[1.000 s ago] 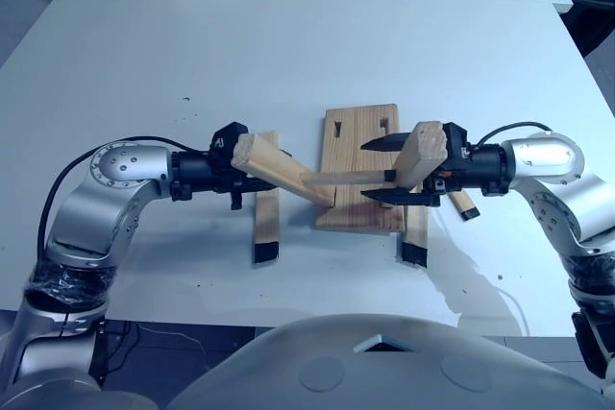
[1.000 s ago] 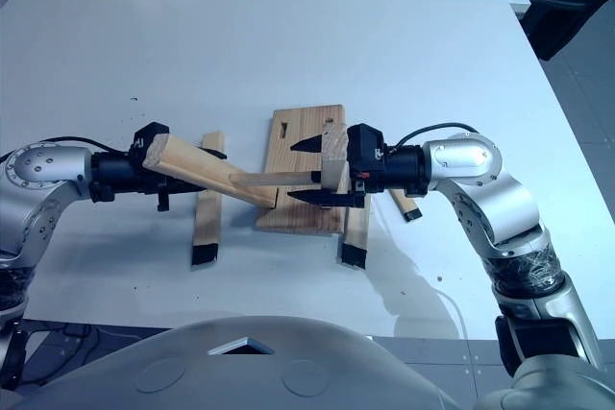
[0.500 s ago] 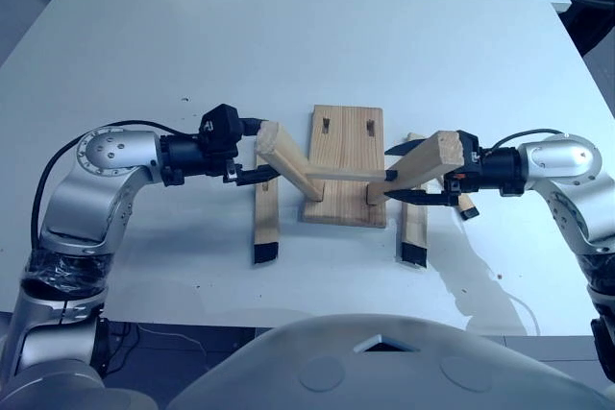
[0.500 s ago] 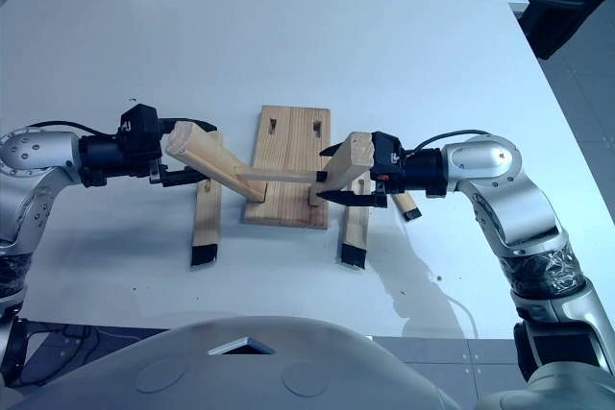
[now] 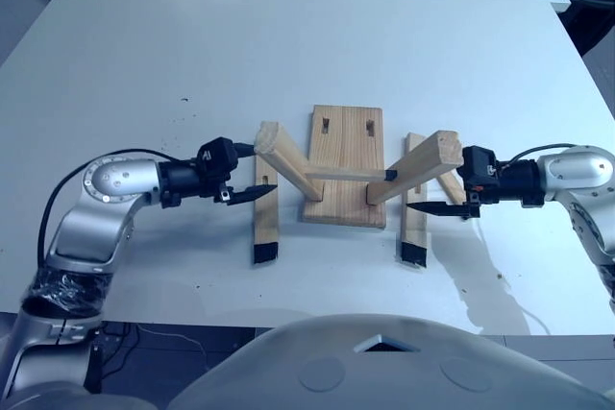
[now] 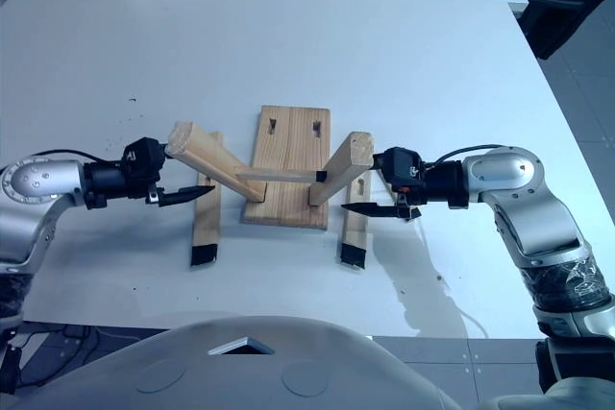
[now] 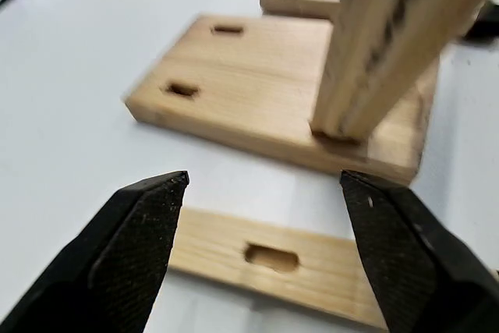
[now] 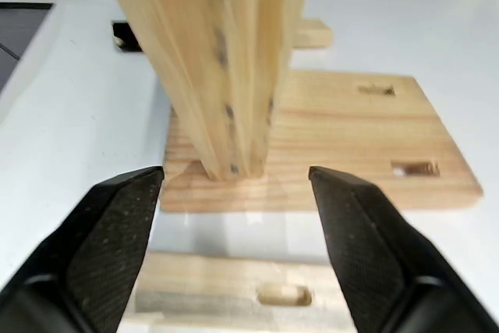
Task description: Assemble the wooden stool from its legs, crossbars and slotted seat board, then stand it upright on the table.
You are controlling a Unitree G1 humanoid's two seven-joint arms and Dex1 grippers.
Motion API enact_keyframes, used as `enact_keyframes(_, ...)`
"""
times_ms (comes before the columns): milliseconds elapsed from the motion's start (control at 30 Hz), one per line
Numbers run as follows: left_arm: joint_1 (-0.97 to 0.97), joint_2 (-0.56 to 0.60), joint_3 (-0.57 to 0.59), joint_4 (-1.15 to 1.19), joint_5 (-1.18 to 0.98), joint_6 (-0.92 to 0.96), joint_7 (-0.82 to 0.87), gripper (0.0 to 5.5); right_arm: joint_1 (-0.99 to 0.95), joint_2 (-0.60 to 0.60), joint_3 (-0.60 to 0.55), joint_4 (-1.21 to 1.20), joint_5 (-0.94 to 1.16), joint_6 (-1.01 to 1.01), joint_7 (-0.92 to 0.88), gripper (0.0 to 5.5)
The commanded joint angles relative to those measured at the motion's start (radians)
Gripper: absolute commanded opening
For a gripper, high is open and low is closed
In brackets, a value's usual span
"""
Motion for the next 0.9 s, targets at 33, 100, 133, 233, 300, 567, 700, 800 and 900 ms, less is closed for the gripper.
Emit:
enact_keyframes(33, 0.025, -0.062, -0.016, -0.017, 0.013, 0.000, 0.075, 3.60, -0.004, 0.051, -0.005, 0.028, -0.041, -0.021, -0.076, 3.43)
enact_keyframes(100, 0.035, -0.080, -0.031, -0.008, 0.023, -0.011, 0.090, 3.60, -0.001, 0.081, 0.015, 0.040, -0.062, -0.027, -0.110, 3.43)
enact_keyframes(133, 0.041, -0.083, -0.036, 0.001, 0.028, -0.017, 0.092, 3.60, 0.003, 0.092, 0.028, 0.044, -0.071, -0.031, -0.118, 3.43)
enact_keyframes(233, 0.061, -0.068, -0.054, 0.051, 0.069, -0.068, 0.083, 3.60, 0.031, 0.110, 0.059, 0.058, -0.101, -0.047, -0.125, 3.43)
enact_keyframes(300, 0.064, -0.063, -0.056, 0.077, 0.083, -0.091, 0.077, 3.60, 0.047, 0.107, 0.063, 0.073, -0.111, -0.055, -0.121, 3.43)
enact_keyframes(567, 0.073, -0.054, -0.070, 0.215, 0.158, -0.212, 0.080, 3.60, 0.063, 0.080, 0.040, 0.269, -0.179, -0.135, -0.112, 3.43)
enact_keyframes(700, 0.073, -0.029, -0.061, 0.287, 0.179, -0.277, 0.074, 3.60, 0.073, 0.038, 0.017, 0.322, -0.188, -0.180, -0.083, 3.43)
enact_keyframes(800, 0.055, -0.007, -0.050, 0.344, 0.183, -0.314, 0.070, 3.60, 0.067, 0.008, 0.001, 0.364, -0.196, -0.214, -0.066, 3.43)
enact_keyframes(900, 0.034, 0.008, -0.041, 0.394, 0.181, -0.338, 0.068, 3.60, 0.064, -0.008, -0.015, 0.382, -0.189, -0.226, -0.061, 3.43)
